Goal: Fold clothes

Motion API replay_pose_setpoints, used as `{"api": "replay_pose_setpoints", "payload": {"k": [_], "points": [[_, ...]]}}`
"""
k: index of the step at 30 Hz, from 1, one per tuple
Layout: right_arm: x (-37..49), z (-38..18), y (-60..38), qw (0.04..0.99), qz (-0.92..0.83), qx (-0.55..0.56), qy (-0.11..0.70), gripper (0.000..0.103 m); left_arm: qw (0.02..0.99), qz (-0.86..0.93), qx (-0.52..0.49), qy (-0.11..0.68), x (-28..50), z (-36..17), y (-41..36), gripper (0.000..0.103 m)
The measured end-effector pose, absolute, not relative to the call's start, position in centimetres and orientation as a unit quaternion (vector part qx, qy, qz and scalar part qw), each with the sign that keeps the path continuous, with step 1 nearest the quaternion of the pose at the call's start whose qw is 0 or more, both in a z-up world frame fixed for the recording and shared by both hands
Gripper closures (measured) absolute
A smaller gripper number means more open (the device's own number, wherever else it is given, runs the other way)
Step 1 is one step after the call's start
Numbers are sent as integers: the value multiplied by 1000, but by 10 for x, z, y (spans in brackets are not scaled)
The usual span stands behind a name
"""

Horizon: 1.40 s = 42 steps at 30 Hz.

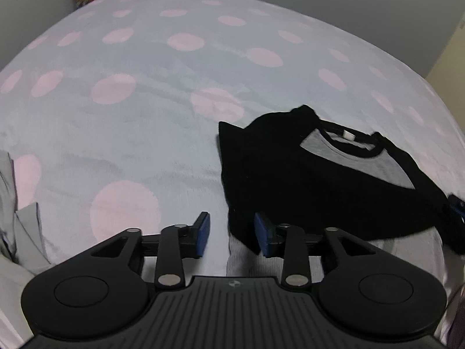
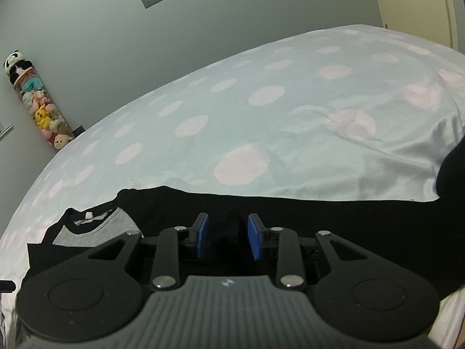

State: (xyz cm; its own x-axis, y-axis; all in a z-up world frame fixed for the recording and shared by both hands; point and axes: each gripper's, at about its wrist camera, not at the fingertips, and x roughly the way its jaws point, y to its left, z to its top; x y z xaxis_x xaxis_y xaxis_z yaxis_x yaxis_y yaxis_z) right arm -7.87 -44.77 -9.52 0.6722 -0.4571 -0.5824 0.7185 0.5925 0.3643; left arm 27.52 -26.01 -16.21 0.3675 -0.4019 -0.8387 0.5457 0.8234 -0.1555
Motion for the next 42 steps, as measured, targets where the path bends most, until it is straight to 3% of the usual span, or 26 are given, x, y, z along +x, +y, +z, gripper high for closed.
{"api": "replay_pose_setpoints", "payload": {"k": [8, 10, 12, 13, 15, 23, 26, 29, 32, 40, 42], "points": [[-79, -97, -450, 866, -331, 307, 216, 69, 811, -329, 191, 444, 238, -175, -278, 57], [-77, -99, -451, 865, -326, 315, 216, 69, 817, -323, 200, 434, 236, -180, -282, 66], [-76, -101, -451, 865, -320, 319, 216, 70, 822, -318, 180, 437, 241, -183, -280, 90], [-75, -102, -451, 866, -317, 319, 216, 72, 825, -314, 174, 437, 243, -182, -277, 95], [-73, -104, -451, 868, -314, 317, 220, 99, 832, -305, 164, 434, 245, -180, -271, 98], [-78, -115, -465, 847, -357, 333, 210, 100, 835, -281, 162, 445, 256, -188, -257, 96], [-82, -112, -465, 846, -361, 338, 200, 91, 838, -276, 148, 448, 254, -189, -255, 89], [-94, -107, -466, 841, -363, 357, 182, 64, 843, -274, 134, 444, 246, -186, -248, 72], [-106, -102, -456, 838, -380, 353, 169, 62, 854, -274, 144, 418, 227, -180, -240, 62], [-140, -91, -453, 817, -392, 366, 212, 58, 859, -284, 175, 388, 187, -167, -216, 62], [-151, -80, -458, 817, -389, 363, 224, 38, 861, -284, 173, 384, 184, -162, -210, 62]]}}
